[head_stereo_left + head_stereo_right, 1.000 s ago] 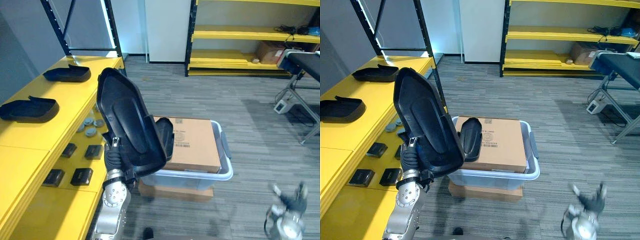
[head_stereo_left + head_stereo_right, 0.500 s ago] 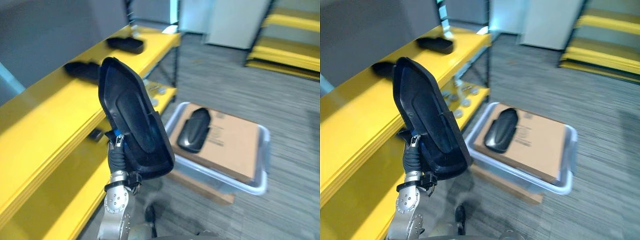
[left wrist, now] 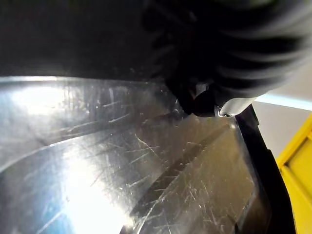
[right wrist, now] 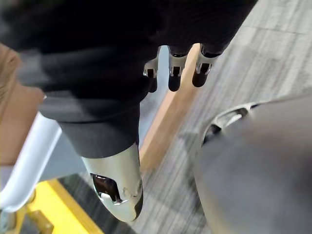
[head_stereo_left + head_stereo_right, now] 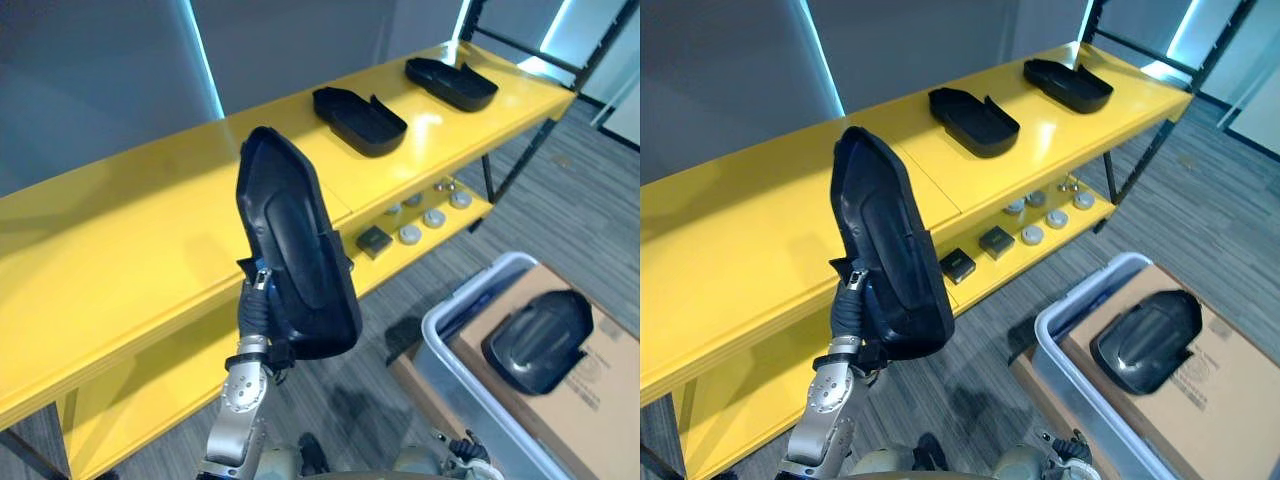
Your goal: Walk over and take plastic housings, then place them on the shelf
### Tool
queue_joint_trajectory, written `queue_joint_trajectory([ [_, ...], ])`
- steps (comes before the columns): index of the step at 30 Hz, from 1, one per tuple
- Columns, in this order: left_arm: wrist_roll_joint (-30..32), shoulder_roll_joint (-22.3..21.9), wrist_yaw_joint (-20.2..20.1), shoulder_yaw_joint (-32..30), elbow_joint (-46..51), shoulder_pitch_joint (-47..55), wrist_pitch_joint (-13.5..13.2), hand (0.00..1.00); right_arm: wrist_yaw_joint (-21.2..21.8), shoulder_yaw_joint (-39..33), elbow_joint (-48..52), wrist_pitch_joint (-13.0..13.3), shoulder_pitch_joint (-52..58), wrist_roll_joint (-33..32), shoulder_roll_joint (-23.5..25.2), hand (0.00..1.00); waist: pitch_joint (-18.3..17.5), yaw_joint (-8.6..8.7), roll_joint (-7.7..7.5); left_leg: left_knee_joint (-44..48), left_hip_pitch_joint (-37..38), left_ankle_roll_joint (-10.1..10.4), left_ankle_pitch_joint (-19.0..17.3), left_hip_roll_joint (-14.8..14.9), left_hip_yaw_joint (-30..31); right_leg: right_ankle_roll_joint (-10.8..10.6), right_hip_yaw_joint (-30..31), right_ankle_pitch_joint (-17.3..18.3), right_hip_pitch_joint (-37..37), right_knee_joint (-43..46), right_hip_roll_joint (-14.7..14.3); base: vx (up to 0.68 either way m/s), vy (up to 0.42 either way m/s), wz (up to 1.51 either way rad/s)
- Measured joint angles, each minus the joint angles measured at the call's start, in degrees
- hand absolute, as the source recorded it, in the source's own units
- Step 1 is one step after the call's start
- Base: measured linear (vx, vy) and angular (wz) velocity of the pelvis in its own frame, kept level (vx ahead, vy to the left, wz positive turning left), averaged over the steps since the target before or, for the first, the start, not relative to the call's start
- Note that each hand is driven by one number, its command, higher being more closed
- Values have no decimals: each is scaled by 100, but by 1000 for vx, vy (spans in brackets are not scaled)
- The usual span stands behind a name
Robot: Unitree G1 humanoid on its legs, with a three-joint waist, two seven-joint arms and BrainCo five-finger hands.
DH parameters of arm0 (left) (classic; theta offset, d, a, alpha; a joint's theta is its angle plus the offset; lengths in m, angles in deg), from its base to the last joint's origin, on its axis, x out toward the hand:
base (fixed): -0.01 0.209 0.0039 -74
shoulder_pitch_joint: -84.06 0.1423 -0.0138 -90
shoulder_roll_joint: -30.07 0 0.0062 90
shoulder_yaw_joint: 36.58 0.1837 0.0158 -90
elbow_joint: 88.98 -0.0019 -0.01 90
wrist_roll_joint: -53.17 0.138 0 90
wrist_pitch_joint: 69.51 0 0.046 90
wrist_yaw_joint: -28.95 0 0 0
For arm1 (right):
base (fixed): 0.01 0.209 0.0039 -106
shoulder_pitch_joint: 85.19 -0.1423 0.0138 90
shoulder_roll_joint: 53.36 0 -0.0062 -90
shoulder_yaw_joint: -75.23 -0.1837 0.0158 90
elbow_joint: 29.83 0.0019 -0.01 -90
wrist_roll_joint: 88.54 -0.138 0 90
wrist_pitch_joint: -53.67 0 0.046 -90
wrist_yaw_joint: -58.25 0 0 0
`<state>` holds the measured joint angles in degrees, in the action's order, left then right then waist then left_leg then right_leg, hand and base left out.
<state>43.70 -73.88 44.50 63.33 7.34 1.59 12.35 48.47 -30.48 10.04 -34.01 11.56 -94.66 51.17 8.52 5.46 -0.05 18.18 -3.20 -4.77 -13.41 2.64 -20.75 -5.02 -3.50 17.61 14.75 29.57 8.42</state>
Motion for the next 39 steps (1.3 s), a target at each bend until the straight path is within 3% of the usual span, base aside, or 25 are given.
queue_joint_trajectory([
  [2, 2, 21, 37, 15, -90, 11, 0, 100, 1, 119, 97, 2, 63, 3, -2, 0, -10, -6, -59, 83, 128, 227, -128, -8, 232, -113, 371, -476, 101, -624, -143, 257, -178, 99],
  [3, 4, 75, 79, 15, -128, 35, -6, 100, 5, 259, 132, 5, 165, 6, 22, 0, -56, -26, -249, 118, 230, 370, -219, -122, 360, -26, 408, -1134, 104, -830, -14, 244, -255, 96],
  [4, 4, 24, 99, -4, -191, 46, -8, 100, 37, 318, 199, 4, 270, 7, 51, 0, -43, -53, -320, 232, 347, 483, -357, -105, 505, -35, 341, -1391, 76, -612, 65, 262, -281, 82],
  [7, 5, -208, 102, 12, -171, 100, -46, 100, 135, 327, 431, 30, 387, 29, -24, 0, -148, -286, -12, 392, 190, 782, -492, 412, 703, 252, -68, -1158, 60, -594, -309, 239, -269, 26],
  [10, 7, -313, 84, 117, -187, 32, -44, 100, 168, 322, 439, 99, 383, 31, -3, 0, -147, -284, -30, -12, 266, 1080, -270, 603, 836, 384, -424, -1085, 7, -677, -397, 180, -264, 45],
  [16, 121, -360, 115, 105, -249, -10, -43, 100, 153, 239, 376, 127, 376, 59, 6, 0, -158, -301, -32, -651, 470, 1087, 152, 602, 990, 481, -701, -1145, -242, -992, -429, 42, -82, 22],
  [22, 609, -81, 256, -207, -601, -112, 100, 100, 139, 397, 308, 134, 335, 225, 5, 0, -213, -290, -55, -1082, 572, 974, 505, 471, 1062, 412, -757, -1798, -635, -2010, -439, -66, 37, 7],
  [27, 1090, 113, 527, -770, -1148, -708, 355, 100, 237, 610, 311, 130, 304, 289, 19, 0, -228, -256, -75, -1242, 560, 914, 661, 364, 1066, 402, -746, -2218, -863, -2624, -415, -114, 35, -1],
  [31, 1293, 231, 845, -1149, -1622, -1294, 575, 100, 270, 742, 344, 127, 251, 436, 10, 0, -233, -150, -84, -1506, 565, 978, 822, 296, 1093, 366, -746, -2409, -891, -2928, -408, -103, -7, 2],
  [39, 1692, 593, 985, -1558, -2799, -2560, 1005, 100, 426, 789, 438, 120, 240, 475, 2, 0, -230, 13, -87, -1812, 597, 1060, 950, 331, 1051, 379, -742, -2445, -825, -3053, -482, -18, -9, -1],
])
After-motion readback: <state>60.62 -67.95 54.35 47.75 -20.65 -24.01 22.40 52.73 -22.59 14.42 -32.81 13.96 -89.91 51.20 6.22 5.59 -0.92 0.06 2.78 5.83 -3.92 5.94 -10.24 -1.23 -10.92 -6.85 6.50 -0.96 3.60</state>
